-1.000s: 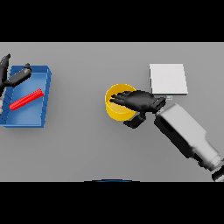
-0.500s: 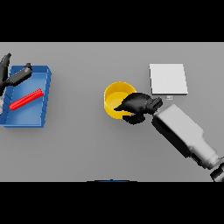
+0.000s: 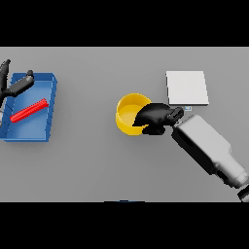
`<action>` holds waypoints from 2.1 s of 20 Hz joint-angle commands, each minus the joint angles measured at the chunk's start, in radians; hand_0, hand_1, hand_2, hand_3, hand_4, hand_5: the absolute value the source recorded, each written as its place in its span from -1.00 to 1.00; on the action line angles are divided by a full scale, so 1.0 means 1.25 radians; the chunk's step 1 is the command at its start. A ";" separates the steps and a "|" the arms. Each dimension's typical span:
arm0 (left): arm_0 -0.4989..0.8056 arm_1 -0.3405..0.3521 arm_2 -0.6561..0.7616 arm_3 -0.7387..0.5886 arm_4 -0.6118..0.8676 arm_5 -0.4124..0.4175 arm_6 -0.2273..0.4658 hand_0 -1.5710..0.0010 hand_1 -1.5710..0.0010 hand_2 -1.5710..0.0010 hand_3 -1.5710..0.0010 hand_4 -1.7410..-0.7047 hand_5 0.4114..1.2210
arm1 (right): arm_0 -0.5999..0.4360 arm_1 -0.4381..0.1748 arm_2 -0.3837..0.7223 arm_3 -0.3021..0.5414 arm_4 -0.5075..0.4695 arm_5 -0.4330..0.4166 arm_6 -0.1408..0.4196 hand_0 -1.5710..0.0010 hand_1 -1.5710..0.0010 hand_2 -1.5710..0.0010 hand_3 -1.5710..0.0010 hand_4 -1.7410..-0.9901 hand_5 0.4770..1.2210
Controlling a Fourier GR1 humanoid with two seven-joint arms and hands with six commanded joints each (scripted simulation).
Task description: Pick up the red beaker and tilt it to pour out 1 green nut into yellow bowl. Pick up the yellow bowl and place it on the metallic measuring scale.
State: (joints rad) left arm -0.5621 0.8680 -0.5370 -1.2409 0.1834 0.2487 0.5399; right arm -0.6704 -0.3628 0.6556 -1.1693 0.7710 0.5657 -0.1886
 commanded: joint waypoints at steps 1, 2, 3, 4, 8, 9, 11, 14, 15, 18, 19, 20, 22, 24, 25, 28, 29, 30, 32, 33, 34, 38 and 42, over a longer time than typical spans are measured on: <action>-0.006 0.001 -0.001 0.003 -0.003 -0.003 0.002 1.00 1.00 1.00 1.00 0.81 -0.23 | 0.003 -0.009 -0.002 -0.014 0.001 0.002 0.007 -0.93 -0.92 -0.85 -0.52 -0.95 0.96; -0.003 0.002 -0.004 0.002 -0.005 -0.005 -0.004 1.00 1.00 1.00 1.00 0.81 -0.23 | 0.001 -0.014 -0.010 -0.027 -0.005 0.008 0.020 -0.94 -0.94 -0.87 -0.52 -0.96 0.97; 0.000 -0.001 -0.006 0.004 -0.008 -0.003 -0.008 1.00 1.00 1.00 1.00 0.81 -0.23 | 0.001 -0.021 -0.022 -0.046 -0.017 0.017 0.026 -0.95 -0.95 -0.90 -0.52 -0.97 0.98; 0.005 0.004 -0.002 -0.001 -0.004 -0.003 -0.014 1.00 1.00 1.00 1.00 0.81 -0.23 | -0.005 -0.028 -0.028 -0.064 -0.024 0.030 0.035 -0.96 -0.96 -0.87 -0.61 -0.97 0.98; -0.002 0.004 -0.003 -0.004 -0.004 -0.004 -0.003 1.00 1.00 1.00 1.00 0.82 -0.24 | -0.030 -0.062 -0.058 -0.128 -0.045 0.070 0.074 -0.98 -0.98 -0.95 -0.72 -0.97 0.99; -0.006 0.003 -0.001 0.003 -0.004 -0.004 -0.004 1.00 1.00 1.00 1.00 0.82 -0.24 | -0.032 -0.073 -0.071 -0.151 -0.053 0.085 0.090 -0.99 -0.99 -0.96 -0.70 -0.96 0.99; -0.005 0.004 -0.001 -0.001 0.000 -0.010 -0.005 1.00 1.00 1.00 1.00 0.81 -0.23 | -0.037 -0.080 -0.088 -0.172 -0.063 0.097 0.121 -0.99 -0.99 -0.97 -0.64 -0.95 1.00; -0.009 0.004 0.001 0.003 0.000 -0.011 -0.004 1.00 1.00 1.00 1.00 0.81 -0.23 | -0.014 -0.100 -0.101 -0.214 -0.080 0.113 0.134 -1.00 -1.00 -0.99 -0.59 -0.94 1.00; -0.006 0.010 0.000 -0.001 -0.005 -0.010 -0.009 1.00 1.00 1.00 1.00 0.82 -0.23 | -0.011 -0.111 -0.101 -0.232 -0.078 0.114 0.133 -1.00 -1.00 -0.99 -0.58 -0.94 1.00; 0.001 0.011 0.001 -0.013 -0.004 -0.001 -0.011 1.00 1.00 1.00 1.00 0.80 -0.20 | -0.039 -0.149 -0.117 -0.218 -0.065 0.091 0.111 -1.00 -1.00 -0.99 -0.68 -0.95 1.00; 0.001 0.013 0.001 -0.012 -0.004 -0.002 -0.008 1.00 1.00 1.00 1.00 0.79 -0.19 | -0.046 -0.154 -0.126 -0.203 -0.065 0.084 0.114 -1.00 -1.00 -1.00 -0.69 -0.94 1.00; -0.005 0.008 -0.001 -0.009 -0.009 0.001 -0.003 1.00 1.00 1.00 1.00 0.80 -0.18 | -0.051 -0.160 -0.136 -0.188 -0.061 0.070 0.118 -1.00 -1.00 -1.00 -0.65 -0.94 1.00; -0.006 0.021 -0.005 -0.031 -0.013 0.000 0.015 1.00 1.00 1.00 1.00 0.81 -0.20 | -0.067 -0.176 -0.149 -0.142 -0.052 0.041 0.103 -1.00 -1.00 -1.00 -0.60 -0.94 1.00; 0.001 0.021 -0.009 -0.040 -0.014 0.005 0.031 1.00 1.00 1.00 1.00 0.81 -0.19 | -0.074 -0.182 -0.160 -0.097 -0.048 0.019 0.100 -1.00 -1.00 -1.00 -0.56 -0.94 1.00; -0.002 0.019 -0.007 -0.043 -0.011 0.005 0.037 1.00 1.00 1.00 1.00 0.79 -0.18 | -0.077 -0.186 -0.172 -0.065 -0.050 0.006 0.098 -1.00 -1.00 -1.00 -0.55 -0.94 1.00; 0.014 0.031 -0.005 -0.062 -0.006 0.011 0.055 1.00 1.00 1.00 1.00 0.76 -0.13 | -0.090 -0.193 -0.189 0.009 -0.055 -0.015 0.097 -1.00 -1.00 -1.00 -0.52 -0.94 1.00; 0.011 0.030 -0.006 -0.060 -0.007 0.012 0.056 1.00 1.00 1.00 1.00 0.75 -0.12 | -0.098 -0.195 -0.192 0.043 -0.053 -0.032 0.082 -1.00 -1.00 -1.00 -0.50 -0.94 1.00; 0.007 0.031 -0.009 -0.055 -0.005 0.012 0.056 1.00 1.00 1.00 1.00 0.75 -0.11 | -0.098 -0.193 -0.190 0.063 -0.050 -0.045 0.079 -1.00 -1.00 -1.00 -0.49 -0.94 1.00; 0.006 0.032 -0.008 -0.050 -0.003 0.007 0.054 1.00 1.00 1.00 1.00 0.77 -0.11 | -0.104 -0.187 -0.188 0.125 -0.044 -0.073 0.066 -1.00 -1.00 -1.00 -0.51 -0.95 1.00; 0.009 0.032 -0.008 -0.055 -0.003 0.012 0.056 1.00 1.00 1.00 1.00 0.77 -0.13 | -0.109 -0.187 -0.190 0.141 -0.047 -0.075 0.077 -1.00 -1.00 -1.00 -0.54 -0.95 1.00; 0.004 0.032 -0.014 -0.050 -0.002 0.014 0.056 1.00 1.00 1.00 1.00 0.78 -0.13 | -0.106 -0.186 -0.187 0.164 -0.044 -0.095 0.065 -1.00 -1.00 -1.00 -0.56 -0.95 1.00; 0.003 0.048 -0.020 -0.051 0.008 0.014 0.055 1.00 1.00 1.00 1.00 0.79 -0.16 | -0.122 -0.172 -0.178 0.252 -0.042 -0.143 0.035 -1.00 -0.99 -1.00 -0.77 -0.96 1.00; -0.014 0.046 -0.030 -0.042 0.014 0.012 0.056 1.00 1.00 1.00 1.00 0.82 -0.21 | -0.146 -0.133 -0.169 0.345 -0.033 -0.186 0.038 -1.00 -0.93 -0.99 -0.89 -0.96 1.00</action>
State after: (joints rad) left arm -0.5797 0.9249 -0.5747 -1.2939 0.2003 0.2642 0.6097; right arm -0.8526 -0.5285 0.4446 -0.7382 0.7284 0.3330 -0.1389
